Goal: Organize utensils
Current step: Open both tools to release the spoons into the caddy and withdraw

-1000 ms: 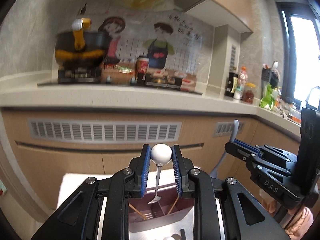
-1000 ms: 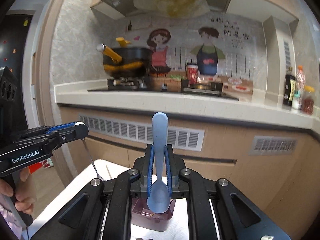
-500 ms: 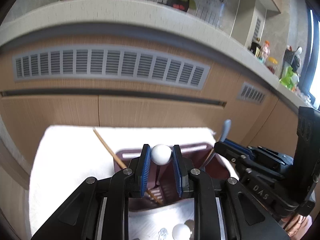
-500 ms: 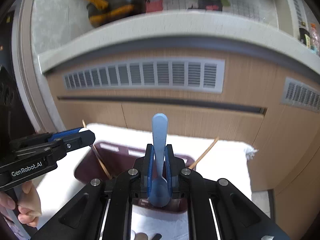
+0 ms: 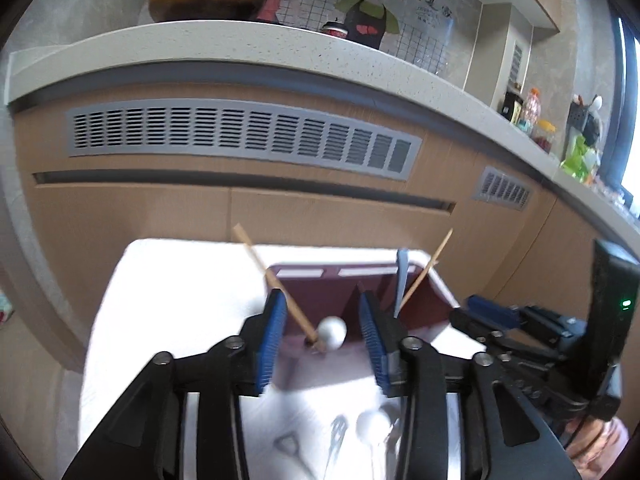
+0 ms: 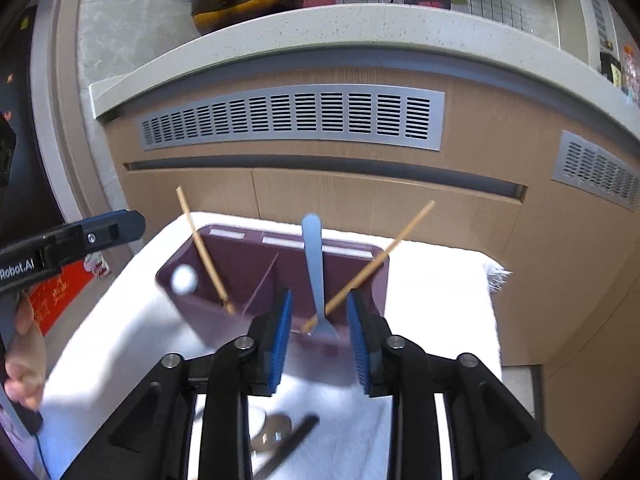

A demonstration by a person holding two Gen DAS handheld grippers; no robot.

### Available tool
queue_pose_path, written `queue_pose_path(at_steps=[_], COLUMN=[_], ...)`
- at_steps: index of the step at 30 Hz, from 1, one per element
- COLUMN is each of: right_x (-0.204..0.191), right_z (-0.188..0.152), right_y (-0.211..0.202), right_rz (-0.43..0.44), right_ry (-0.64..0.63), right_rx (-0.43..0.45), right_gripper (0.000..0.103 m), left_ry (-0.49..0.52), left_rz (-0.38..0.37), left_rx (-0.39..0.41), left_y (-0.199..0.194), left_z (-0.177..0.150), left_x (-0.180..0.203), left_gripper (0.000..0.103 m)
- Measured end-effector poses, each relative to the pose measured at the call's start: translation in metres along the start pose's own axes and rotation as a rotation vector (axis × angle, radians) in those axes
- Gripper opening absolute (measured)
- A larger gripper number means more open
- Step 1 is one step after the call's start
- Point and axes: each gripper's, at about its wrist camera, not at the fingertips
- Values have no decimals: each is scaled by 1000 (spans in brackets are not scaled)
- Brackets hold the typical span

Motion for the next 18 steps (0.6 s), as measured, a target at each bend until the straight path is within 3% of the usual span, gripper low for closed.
queue_pose_path(at_steps=[1, 2, 4, 8, 12, 13, 16, 18], right_x=[-1, -2, -2, -8, -20, -24, -41, -52], right_z=[-4, -11, -22, -50, -82, -92, -123, -140], right_y=[-6, -13, -26, -50, -57, -57, -54, -50], right_rz=[-5, -18, -44, -59, 27, 59, 106, 110], right_ry=[-8, -16, -9, -54, -72, -74, -110, -150], right_rx=[-2, -10, -22, -36, -144, -181, -270, -313], right_gripper=[39, 57, 79, 79, 79, 75, 46, 44], left_ry=[8, 17, 41, 63, 49, 44, 20, -11], left_rz=[7, 11, 23, 50, 78, 89, 111, 101], left_rx=[-7, -15, -40, -86, -126, -129, -154, -177], left_y=[-7, -11, -24, -45, -59, -62, -68, -68], left_z=[-7, -13, -30, -66, -97, -103, -122, -131], left_x=[2, 3, 5, 11, 13, 13, 11, 8], left_gripper=[47, 47, 48, 52, 55, 56, 57, 57])
Point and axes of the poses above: each gripper's, at about its wrist camera, not at the fingertips, and y roughly the way its jaws point, x to its right, z to its top, and after that the axes turned 9 degrees about y, right-handed
